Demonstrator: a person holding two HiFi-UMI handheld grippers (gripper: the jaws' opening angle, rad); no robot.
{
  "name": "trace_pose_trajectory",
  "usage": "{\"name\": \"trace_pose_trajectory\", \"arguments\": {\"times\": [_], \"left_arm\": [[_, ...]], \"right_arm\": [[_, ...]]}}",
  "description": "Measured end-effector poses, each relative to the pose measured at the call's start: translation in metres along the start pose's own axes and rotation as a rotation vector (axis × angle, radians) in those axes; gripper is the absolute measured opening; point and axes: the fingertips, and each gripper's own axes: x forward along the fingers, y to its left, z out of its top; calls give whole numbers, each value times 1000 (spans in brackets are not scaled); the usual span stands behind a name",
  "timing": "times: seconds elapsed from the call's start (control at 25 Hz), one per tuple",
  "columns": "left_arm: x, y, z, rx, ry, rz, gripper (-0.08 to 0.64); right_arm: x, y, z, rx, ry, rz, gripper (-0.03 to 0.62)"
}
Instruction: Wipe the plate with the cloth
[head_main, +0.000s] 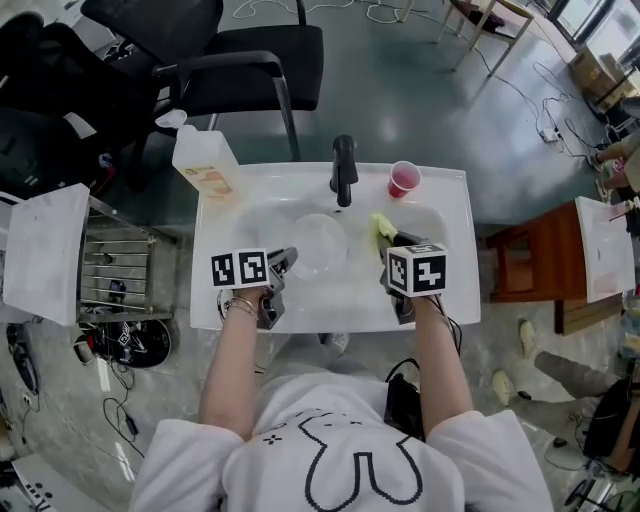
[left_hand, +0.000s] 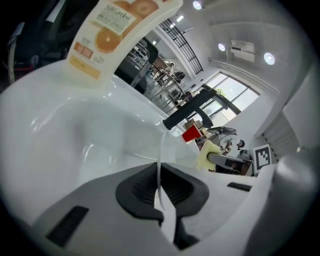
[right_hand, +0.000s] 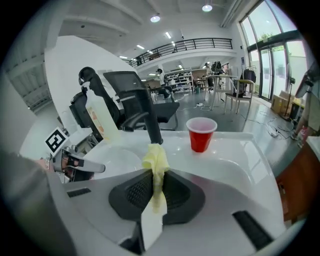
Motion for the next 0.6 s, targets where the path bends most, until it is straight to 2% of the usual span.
{"name": "trace_pose_trajectory", "arguments": {"times": [0.24,0.6], "left_arm": [[-36,-20,31,76,-113,25,17],[-96,-63,87,164,-309,-18,17]], "right_arm": [[-41,15,46,-83,-120,-7,51],[-99,51,107,-193,-290,19,51]]}}
